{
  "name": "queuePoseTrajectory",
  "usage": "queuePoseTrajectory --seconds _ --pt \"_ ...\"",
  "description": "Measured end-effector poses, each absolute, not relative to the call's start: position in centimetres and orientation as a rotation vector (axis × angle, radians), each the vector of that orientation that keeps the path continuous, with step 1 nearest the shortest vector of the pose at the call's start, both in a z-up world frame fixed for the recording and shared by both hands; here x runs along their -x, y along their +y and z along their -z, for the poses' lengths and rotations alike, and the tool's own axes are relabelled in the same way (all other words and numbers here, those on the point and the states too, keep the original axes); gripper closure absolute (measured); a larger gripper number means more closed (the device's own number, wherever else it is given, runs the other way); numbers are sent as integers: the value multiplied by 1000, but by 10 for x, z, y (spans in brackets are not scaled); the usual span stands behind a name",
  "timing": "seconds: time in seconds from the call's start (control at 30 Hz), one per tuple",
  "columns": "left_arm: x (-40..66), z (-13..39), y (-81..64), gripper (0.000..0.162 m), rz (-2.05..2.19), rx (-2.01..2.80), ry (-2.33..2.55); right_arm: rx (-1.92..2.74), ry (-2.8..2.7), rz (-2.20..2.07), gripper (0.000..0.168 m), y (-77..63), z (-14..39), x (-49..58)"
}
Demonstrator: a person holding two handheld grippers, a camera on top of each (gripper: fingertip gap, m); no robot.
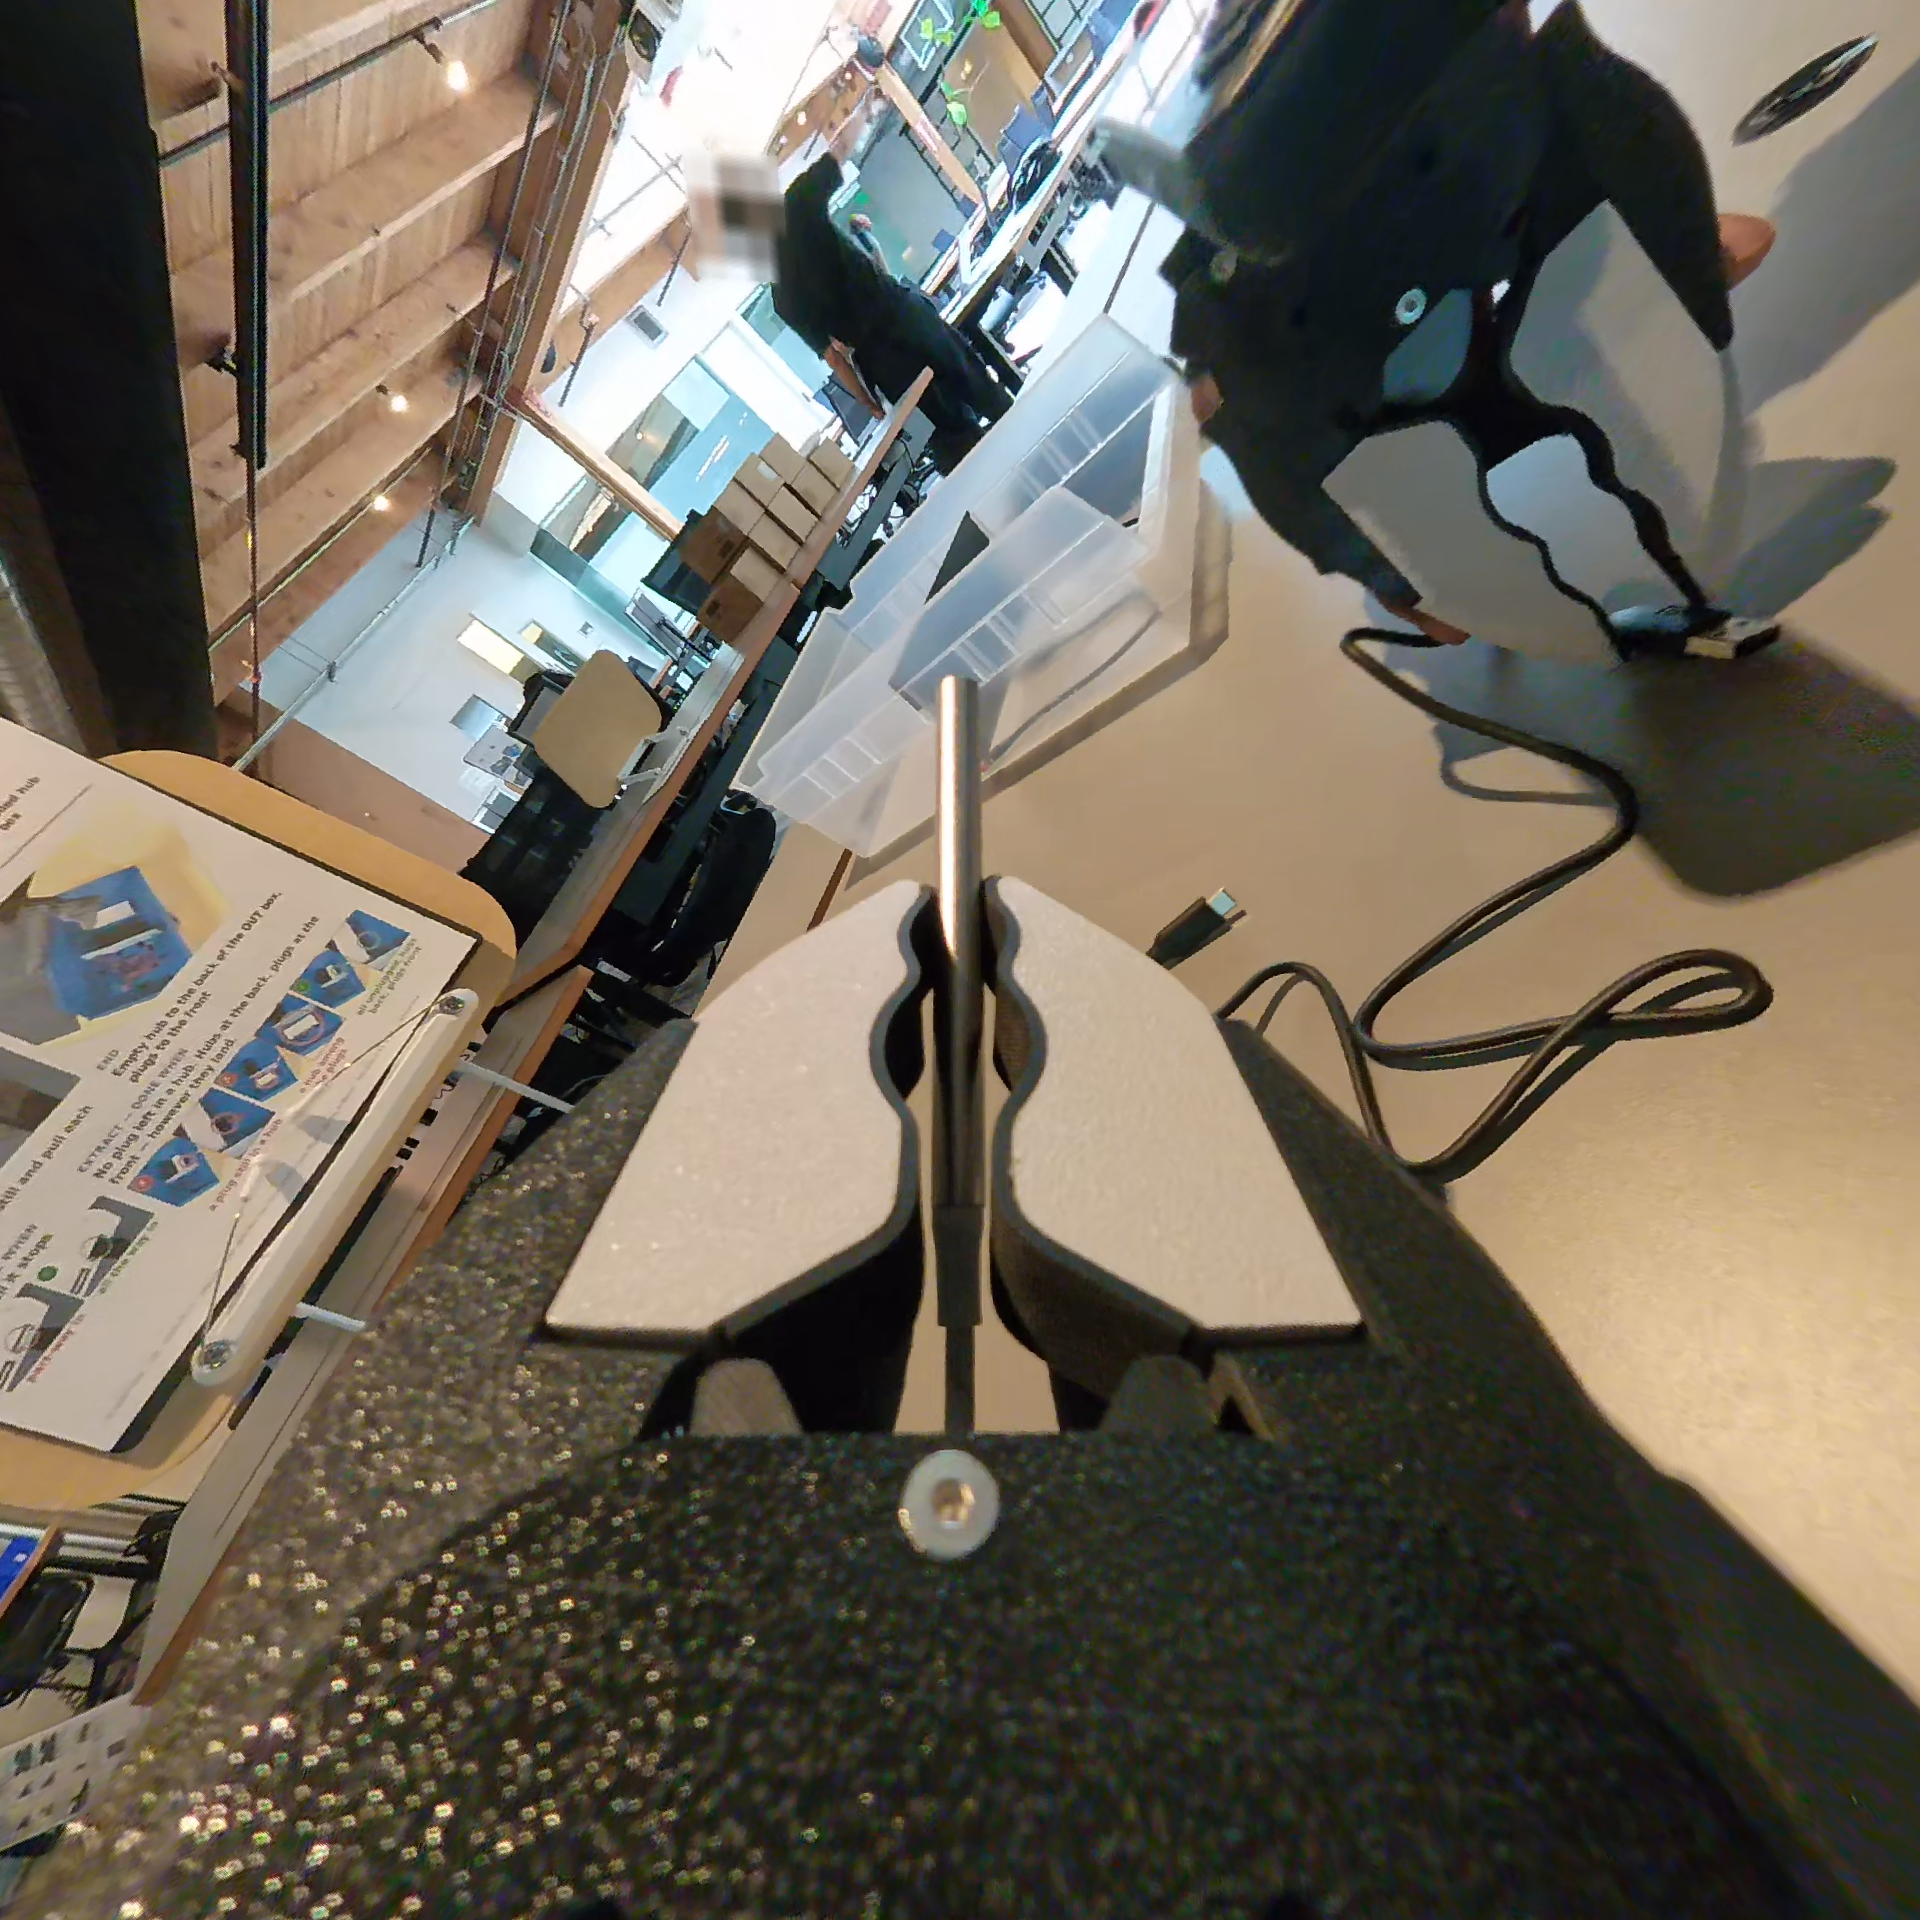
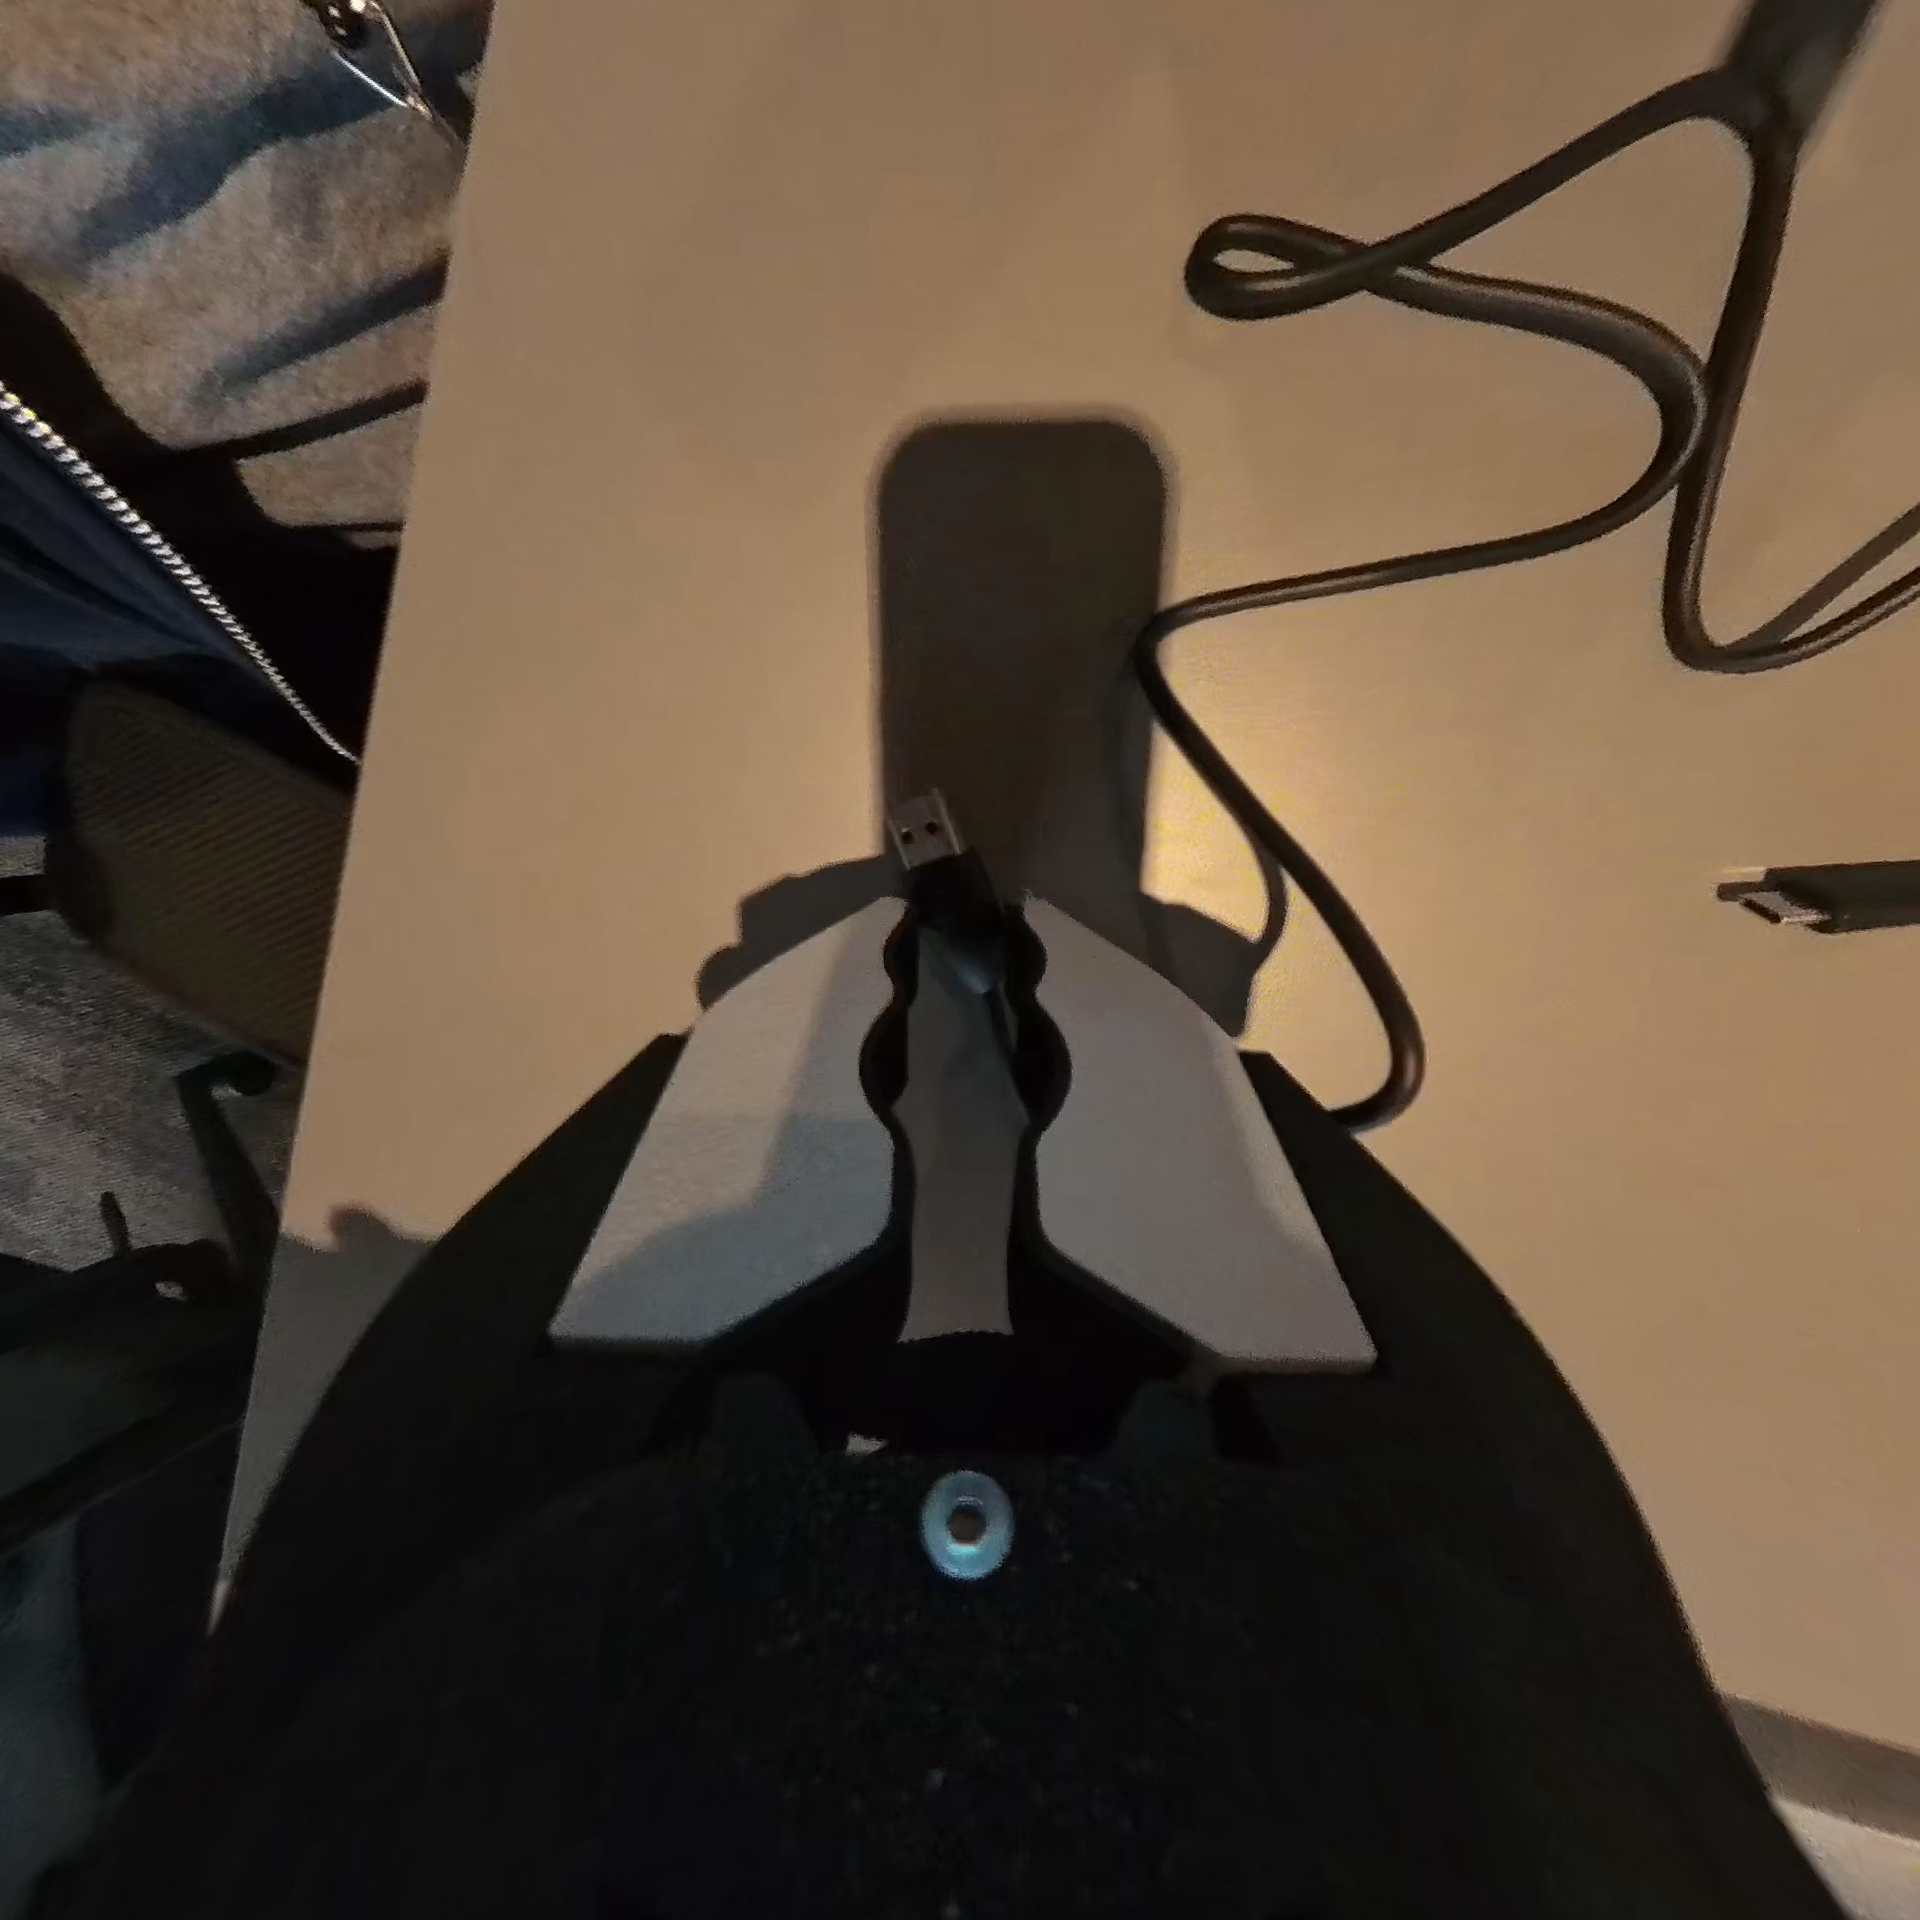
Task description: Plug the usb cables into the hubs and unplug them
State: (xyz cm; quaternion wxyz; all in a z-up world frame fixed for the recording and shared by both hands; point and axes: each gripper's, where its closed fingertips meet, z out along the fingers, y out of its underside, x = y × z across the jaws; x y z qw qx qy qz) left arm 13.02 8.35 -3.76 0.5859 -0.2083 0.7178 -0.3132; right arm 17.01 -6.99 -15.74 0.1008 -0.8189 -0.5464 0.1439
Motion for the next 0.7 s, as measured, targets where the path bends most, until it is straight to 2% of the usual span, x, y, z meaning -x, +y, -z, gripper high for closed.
queuePoseTrajectory --seconds 0.4,0.7 --pt "-131 39 82 155 727 484 1679 2466 -1599 -234 153 -69 162 -169" --pt "-131 42 82 155 699 473 1701 2228 -1376 127 153 -37 156 -162"
